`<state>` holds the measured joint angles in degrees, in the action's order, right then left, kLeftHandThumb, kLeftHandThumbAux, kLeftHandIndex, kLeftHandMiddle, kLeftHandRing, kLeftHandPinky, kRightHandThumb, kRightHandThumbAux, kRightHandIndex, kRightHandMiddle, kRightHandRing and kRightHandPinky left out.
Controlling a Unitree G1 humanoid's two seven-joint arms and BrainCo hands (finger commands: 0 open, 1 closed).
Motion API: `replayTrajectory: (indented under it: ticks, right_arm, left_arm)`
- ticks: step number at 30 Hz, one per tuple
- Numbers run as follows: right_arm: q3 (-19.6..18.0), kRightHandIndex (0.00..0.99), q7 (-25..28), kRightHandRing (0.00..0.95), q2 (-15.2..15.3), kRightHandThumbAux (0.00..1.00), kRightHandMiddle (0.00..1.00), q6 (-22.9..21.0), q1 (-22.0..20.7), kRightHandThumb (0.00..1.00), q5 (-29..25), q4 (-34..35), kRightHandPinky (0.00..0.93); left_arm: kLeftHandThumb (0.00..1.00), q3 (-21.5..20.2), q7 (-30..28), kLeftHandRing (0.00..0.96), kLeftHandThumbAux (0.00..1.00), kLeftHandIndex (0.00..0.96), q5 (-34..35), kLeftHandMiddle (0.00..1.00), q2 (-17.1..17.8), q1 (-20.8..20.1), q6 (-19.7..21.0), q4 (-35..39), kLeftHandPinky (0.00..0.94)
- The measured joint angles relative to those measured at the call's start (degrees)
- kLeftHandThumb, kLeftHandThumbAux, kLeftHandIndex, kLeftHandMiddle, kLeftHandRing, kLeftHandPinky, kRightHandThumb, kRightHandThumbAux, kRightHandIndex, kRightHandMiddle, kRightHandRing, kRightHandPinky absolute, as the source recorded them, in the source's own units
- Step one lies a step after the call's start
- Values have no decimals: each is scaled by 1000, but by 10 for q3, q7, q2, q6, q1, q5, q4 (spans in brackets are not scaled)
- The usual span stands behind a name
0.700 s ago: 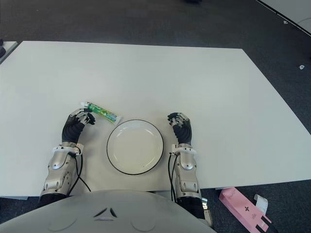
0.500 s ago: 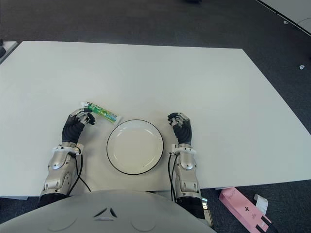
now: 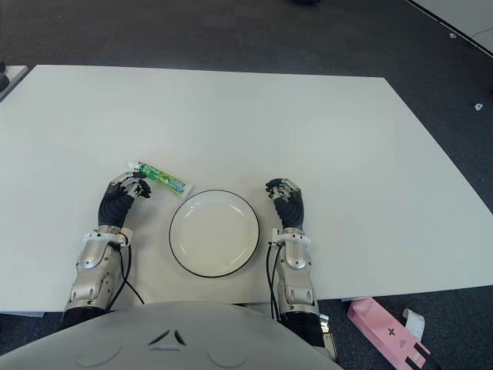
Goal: Put the toothpaste on the table into the plate.
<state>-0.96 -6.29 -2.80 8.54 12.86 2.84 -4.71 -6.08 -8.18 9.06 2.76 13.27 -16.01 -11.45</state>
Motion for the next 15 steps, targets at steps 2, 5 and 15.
replayTrajectory:
  ticks: [2,5,15]
  right_arm:
    - [0,428,0,436,0,726,465,0,-2,710,0,-1,437]
    - [-1,428,1,438,0,726,465,2,-4,711,-1,-4,438]
    - [-1,428,2,445,1,725,470,22,-18,711,-1,-29,446]
  left_arm:
    - [704,1,0,572,720,433,-1,591,2,4,5,17,560]
    - [703,5,1,578,720,434,-19,595,8,15,4,43,569]
    - [696,9,88,592,723,434,-208,594,44,19,-53,73,571]
